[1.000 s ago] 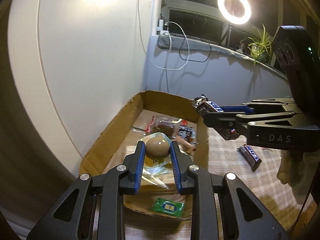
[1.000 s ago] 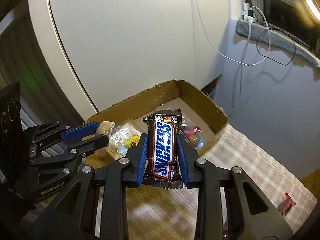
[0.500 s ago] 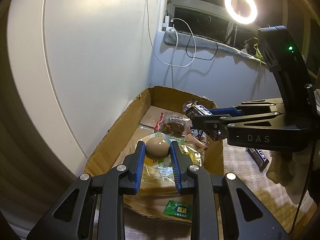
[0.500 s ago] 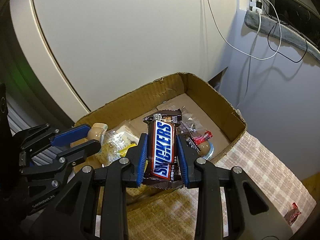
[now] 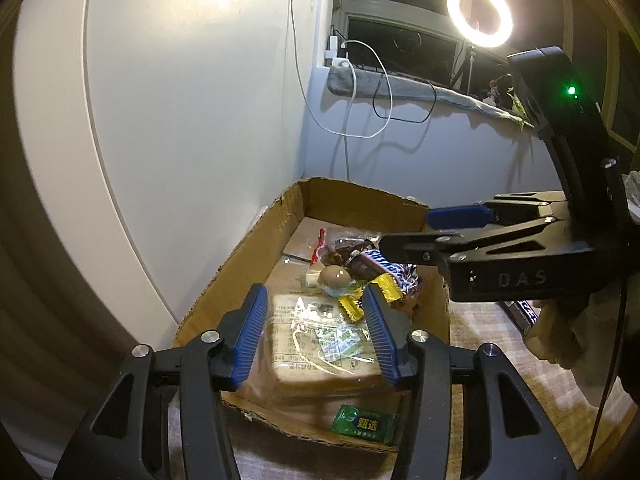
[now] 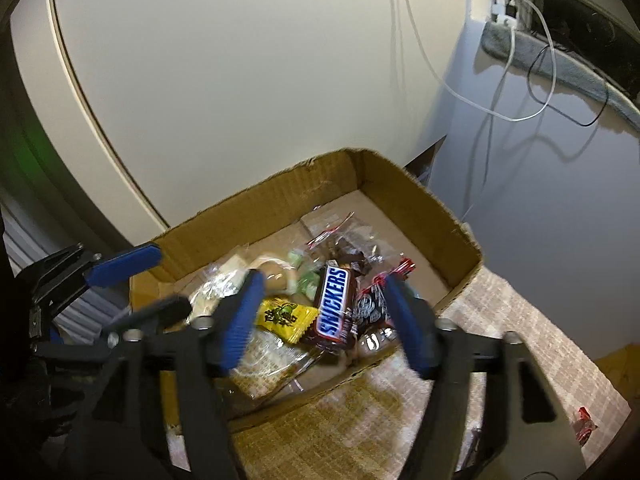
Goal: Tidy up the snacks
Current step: 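Open both grippers to drop the cup snack and Snickers into the box, then withdraw both grippers back to the remaining Snickers bar and red candy bag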
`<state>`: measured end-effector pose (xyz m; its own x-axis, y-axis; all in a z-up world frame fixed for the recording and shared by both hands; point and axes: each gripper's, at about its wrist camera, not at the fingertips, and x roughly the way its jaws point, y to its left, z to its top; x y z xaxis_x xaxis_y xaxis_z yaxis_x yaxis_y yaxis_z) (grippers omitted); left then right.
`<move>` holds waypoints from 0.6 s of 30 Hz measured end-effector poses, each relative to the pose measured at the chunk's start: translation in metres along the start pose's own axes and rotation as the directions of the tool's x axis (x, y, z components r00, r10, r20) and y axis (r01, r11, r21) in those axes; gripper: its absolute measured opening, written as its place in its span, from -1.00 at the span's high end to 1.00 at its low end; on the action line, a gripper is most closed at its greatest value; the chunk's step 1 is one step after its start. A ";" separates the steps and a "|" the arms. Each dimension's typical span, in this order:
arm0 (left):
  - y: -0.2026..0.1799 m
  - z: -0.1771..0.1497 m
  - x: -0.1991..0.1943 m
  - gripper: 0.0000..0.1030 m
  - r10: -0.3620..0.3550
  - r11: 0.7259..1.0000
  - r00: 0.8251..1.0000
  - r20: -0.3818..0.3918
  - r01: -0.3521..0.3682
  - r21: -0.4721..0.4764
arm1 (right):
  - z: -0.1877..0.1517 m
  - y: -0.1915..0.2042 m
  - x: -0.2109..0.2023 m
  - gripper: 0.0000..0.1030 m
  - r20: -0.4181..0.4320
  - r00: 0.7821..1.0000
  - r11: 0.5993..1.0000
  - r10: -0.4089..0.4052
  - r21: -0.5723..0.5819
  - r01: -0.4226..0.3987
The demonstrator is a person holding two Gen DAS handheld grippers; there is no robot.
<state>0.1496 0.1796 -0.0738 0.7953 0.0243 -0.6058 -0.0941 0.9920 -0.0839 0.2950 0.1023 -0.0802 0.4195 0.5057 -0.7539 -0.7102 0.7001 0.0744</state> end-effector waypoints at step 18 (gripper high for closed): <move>-0.012 0.002 -0.008 -0.18 -0.003 1.000 1.000 0.007 0.003 0.021 | -0.003 -0.005 -0.021 -0.70 0.032 0.999 1.000 -0.011 0.022 0.010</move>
<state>0.1458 0.1681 -0.0665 0.7996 0.0224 -0.6001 -0.0798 0.9944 -0.0692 0.2884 0.0863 -0.0664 0.4451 0.5136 -0.7335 -0.6933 0.7161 0.0807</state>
